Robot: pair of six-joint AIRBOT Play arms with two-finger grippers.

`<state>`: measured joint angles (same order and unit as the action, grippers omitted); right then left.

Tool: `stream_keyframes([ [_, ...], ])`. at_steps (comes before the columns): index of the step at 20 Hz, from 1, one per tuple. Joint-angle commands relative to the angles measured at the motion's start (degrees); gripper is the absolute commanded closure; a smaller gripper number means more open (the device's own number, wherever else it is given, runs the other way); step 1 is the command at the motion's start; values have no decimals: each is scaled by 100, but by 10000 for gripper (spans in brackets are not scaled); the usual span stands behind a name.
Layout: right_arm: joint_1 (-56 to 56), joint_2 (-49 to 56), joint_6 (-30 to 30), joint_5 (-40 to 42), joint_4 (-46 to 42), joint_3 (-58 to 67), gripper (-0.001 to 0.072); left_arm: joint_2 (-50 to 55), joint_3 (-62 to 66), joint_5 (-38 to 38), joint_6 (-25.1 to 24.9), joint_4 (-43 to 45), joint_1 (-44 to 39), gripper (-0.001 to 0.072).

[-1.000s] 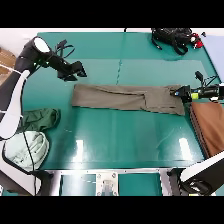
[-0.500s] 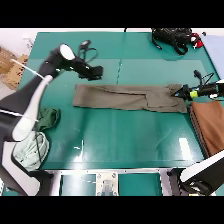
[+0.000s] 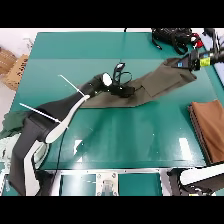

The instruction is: Fold the shirts.

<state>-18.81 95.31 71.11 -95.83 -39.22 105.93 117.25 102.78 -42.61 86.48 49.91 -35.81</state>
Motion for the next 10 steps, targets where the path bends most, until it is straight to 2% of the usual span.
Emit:
stream_keyframes([
  [1, 601, -328, 706, -131, 111, 404, 690, 284, 17, 426, 2, -557, -245, 683],
  [3, 859, -328, 761, -131, 87, 393, 690, 437, 17, 531, 2, -981, -247, 683],
  [6, 1025, -321, 756, -107, 22, 393, 690, 402, 24, 260, -11, -1008, -162, 683],
  [8, 1025, -321, 763, -42, -2, 393, 690, 264, 234, -555, -317, -966, 116, 683],
  [10, 1029, -321, 850, 59, 4, 393, 690, 114, 658, -1770, -466, -809, 562, 684],
])
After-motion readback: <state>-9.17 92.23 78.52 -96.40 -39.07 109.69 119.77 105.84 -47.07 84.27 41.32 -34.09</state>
